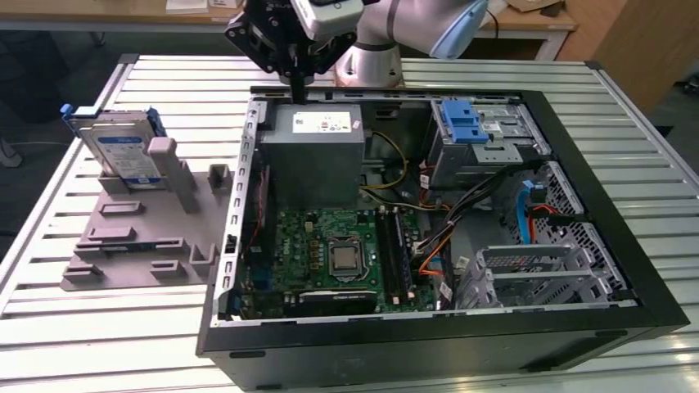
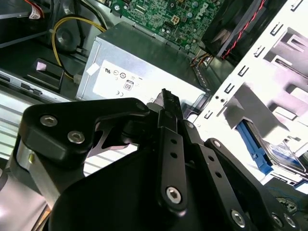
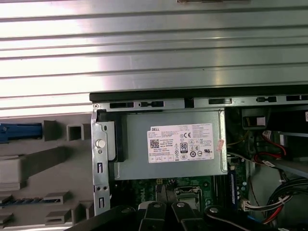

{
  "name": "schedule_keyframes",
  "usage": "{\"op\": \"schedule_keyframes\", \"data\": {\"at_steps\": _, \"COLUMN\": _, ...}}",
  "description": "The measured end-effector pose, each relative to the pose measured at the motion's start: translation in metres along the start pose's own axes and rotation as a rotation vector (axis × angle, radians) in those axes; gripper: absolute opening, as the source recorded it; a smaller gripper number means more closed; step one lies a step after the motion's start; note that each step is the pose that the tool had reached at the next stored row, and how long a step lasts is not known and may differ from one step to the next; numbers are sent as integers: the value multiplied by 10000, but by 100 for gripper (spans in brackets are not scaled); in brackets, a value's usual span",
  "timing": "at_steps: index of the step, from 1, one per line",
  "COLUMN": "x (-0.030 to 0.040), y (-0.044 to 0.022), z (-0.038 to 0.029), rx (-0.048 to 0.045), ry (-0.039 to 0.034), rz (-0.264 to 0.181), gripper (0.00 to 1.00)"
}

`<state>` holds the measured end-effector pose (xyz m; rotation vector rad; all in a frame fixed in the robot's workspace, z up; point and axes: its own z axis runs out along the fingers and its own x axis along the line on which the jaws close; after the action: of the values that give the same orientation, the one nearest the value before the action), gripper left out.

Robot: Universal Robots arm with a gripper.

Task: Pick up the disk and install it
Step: 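Reach for the disk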

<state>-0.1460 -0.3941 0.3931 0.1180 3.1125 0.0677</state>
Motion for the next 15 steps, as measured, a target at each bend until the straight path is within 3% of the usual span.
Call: {"op": "schedule_keyframes", "data": {"at_steps": 15, "x": 40, "y": -3, "z": 0, "rx": 0, "ry": 0, "rz": 0, "gripper": 11}}
